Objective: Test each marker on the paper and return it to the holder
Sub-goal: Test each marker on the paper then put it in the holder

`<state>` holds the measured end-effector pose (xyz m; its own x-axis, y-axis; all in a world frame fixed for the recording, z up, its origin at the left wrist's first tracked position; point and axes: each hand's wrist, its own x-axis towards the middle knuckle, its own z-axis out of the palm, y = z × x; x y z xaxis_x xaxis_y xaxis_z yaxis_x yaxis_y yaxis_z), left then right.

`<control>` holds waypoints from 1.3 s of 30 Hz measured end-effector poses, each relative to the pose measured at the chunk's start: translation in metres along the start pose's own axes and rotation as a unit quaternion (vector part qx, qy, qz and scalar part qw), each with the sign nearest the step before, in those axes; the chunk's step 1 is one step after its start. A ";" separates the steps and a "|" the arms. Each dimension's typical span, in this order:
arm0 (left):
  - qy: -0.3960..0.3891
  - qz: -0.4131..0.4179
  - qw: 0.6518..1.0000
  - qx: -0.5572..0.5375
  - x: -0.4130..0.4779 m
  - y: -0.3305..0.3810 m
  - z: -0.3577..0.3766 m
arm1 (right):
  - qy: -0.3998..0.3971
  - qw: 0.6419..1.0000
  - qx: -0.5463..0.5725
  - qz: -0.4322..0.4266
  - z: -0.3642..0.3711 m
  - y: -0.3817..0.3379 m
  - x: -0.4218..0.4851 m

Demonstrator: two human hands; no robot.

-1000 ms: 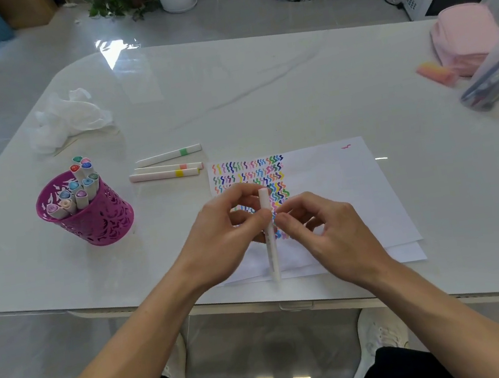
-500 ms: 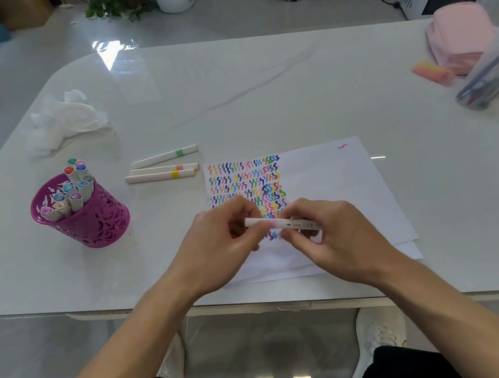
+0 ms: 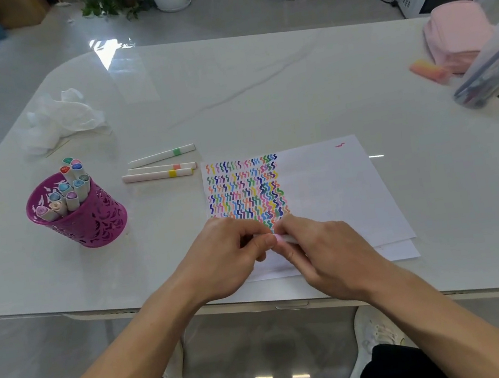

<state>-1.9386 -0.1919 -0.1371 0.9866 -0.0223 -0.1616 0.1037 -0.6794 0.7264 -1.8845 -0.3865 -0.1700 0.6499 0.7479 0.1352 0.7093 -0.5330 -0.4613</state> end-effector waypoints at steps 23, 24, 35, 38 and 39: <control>-0.007 -0.017 0.998 -0.059 0.002 0.003 -0.004 | 0.065 0.996 -0.055 -0.021 -0.003 -0.005 -0.001; -0.007 -0.018 0.998 -0.060 0.002 0.002 -0.005 | 0.070 0.996 -0.054 -0.019 -0.002 -0.005 -0.001; 0.065 -0.031 0.995 -0.076 0.004 -0.001 -0.011 | 0.069 0.994 0.043 0.074 -0.009 -0.007 0.004; 0.091 -0.042 0.994 -0.046 0.005 -0.004 -0.011 | 0.067 0.989 0.081 0.103 -0.013 -0.001 0.005; 0.096 -0.045 0.994 -0.030 0.005 -0.005 -0.011 | 0.070 0.985 0.108 0.116 -0.016 0.000 0.005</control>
<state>-1.9326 -0.1811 -0.1341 0.9782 0.1812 -0.1012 0.1942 -0.6277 0.7538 -1.8771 -0.3885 -0.1555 0.8294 0.5462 0.1178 0.4730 -0.5740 -0.6684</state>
